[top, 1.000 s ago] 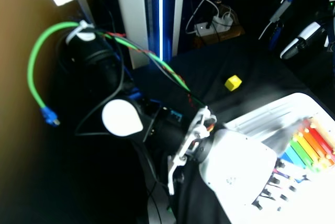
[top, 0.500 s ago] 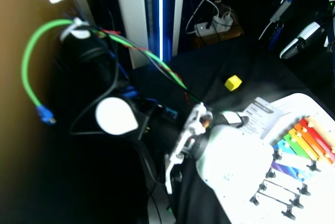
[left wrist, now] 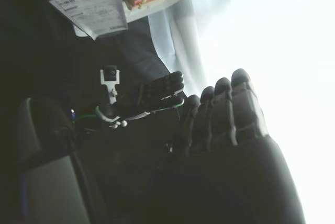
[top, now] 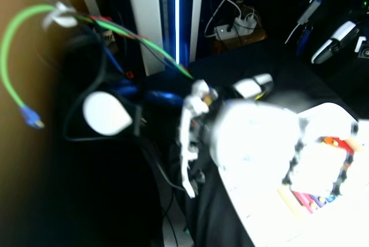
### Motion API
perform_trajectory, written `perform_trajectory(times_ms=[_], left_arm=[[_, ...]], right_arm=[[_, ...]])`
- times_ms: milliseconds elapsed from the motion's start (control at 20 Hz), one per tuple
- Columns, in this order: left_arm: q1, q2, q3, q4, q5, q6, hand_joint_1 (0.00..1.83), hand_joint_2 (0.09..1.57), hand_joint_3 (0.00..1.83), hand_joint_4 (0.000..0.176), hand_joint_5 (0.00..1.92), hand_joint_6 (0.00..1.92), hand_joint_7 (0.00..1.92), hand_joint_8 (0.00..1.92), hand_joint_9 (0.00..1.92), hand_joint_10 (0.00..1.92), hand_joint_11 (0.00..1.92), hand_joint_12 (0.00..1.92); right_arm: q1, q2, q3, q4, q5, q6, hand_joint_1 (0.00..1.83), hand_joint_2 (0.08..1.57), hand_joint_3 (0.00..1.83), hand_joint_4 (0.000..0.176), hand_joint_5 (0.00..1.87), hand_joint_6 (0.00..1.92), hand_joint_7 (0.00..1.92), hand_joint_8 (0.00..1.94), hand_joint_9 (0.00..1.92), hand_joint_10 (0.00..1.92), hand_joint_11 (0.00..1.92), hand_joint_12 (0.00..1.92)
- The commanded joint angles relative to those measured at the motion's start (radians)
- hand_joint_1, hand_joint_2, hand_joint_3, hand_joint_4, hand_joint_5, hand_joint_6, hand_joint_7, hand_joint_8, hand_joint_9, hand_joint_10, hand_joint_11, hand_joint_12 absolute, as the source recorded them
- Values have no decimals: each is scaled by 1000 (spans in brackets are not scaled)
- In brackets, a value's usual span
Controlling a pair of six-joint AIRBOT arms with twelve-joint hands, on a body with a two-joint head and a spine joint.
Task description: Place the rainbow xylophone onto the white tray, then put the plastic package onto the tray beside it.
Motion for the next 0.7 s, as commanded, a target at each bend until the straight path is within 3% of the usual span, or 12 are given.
perform_trajectory(times_ms=[0,250,350,450,650], left_arm=[[2,13,-10,-50,-174,18,772,738,1,0,0,0,0,0,37,12,51,43],[63,57,-66,-141,-374,75,776,745,3,0,0,0,0,0,0,0,0,0],[107,70,-94,-176,-479,85,718,832,42,0,0,0,21,8,2,1,0,0],[116,69,-101,-185,-518,86,696,858,53,0,0,0,30,10,0,0,0,0],[139,73,-117,-222,-636,86,361,1092,88,0,0,0,0,0,0,0,0,0]], right_arm=[[1,5,-10,85,139,2,797,624,0,176,0,0,0,0,0,0,20,10],[-77,113,-142,263,287,-157,866,629,0,176,0,0,0,0,0,0,0,0],[-135,137,-179,347,408,-173,939,672,13,176,0,0,0,0,0,0,9,4],[-184,149,-194,401,481,-174,912,673,10,176,0,0,0,0,0,0,43,20],[-278,188,-248,501,613,-201,927,590,0,176,0,0,0,0,0,0,50,33]])
